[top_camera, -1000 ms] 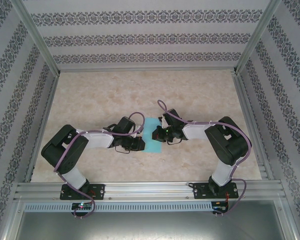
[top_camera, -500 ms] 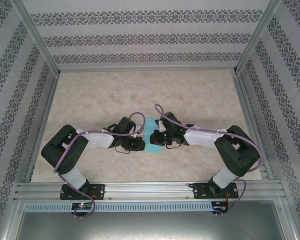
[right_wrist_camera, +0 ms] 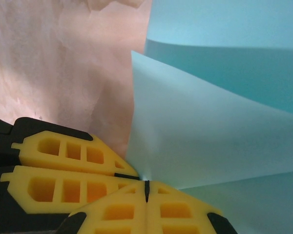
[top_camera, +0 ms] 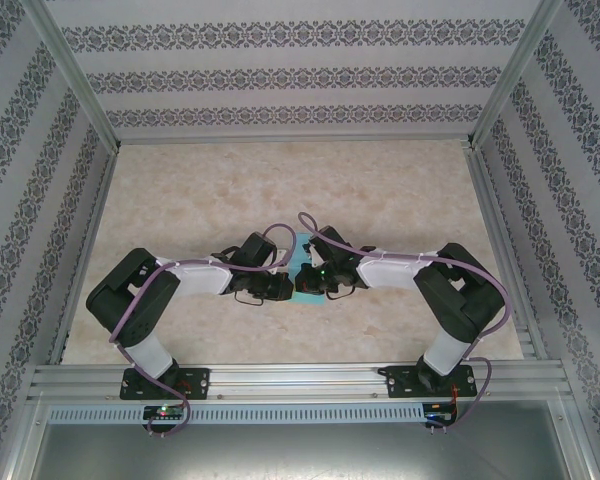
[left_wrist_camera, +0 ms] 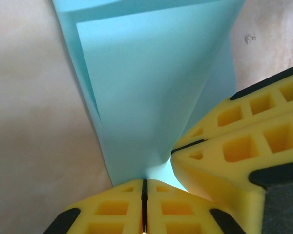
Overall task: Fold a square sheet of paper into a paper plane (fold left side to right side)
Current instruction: Fold the triangle a second time at the center of the table.
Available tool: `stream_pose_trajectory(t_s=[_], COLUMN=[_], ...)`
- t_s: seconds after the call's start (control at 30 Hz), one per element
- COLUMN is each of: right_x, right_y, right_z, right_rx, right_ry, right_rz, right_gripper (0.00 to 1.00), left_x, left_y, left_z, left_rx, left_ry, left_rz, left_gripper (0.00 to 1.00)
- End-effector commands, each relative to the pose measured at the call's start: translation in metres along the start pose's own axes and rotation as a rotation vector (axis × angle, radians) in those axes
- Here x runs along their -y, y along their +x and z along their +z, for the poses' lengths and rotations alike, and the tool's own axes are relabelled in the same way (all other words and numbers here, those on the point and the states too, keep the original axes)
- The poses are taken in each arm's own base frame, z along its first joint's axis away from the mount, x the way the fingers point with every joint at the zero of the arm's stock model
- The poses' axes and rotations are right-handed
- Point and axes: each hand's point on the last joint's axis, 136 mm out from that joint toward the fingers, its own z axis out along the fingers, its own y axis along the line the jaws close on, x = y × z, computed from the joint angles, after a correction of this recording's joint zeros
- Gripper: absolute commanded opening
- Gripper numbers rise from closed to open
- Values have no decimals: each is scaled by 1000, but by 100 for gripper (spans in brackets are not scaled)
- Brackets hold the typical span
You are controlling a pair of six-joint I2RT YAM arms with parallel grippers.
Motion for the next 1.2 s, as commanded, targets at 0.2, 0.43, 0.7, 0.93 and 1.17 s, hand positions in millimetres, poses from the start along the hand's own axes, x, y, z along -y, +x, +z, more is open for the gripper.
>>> stream_pose_trajectory(t_s=[0.2,0.43,0.7,0.93,1.17], right_x=[10,28,43,54,67], right_y=[-5,-6,-9,-15,-26], right_z=[12,14,6,-5,-17], right_rx=[-9,-27,-38,-25,-7], right_ry=[43,86,124,140,156], right_rz=[-6,29,39,44,61], right_gripper=[0,0,0,0,0], left_x=[-26,-29,-34,-39,-40], left_y=[23,26,29,33,35], left_z=[10,10,10,11,12], left_rx=[-71,-75,-82,-90,-94], left_ry=[-125,-133,-151,-162,-163], left_rz=[-1,-6,-8,-14,-16], left_gripper=[11,11,11,10,10])
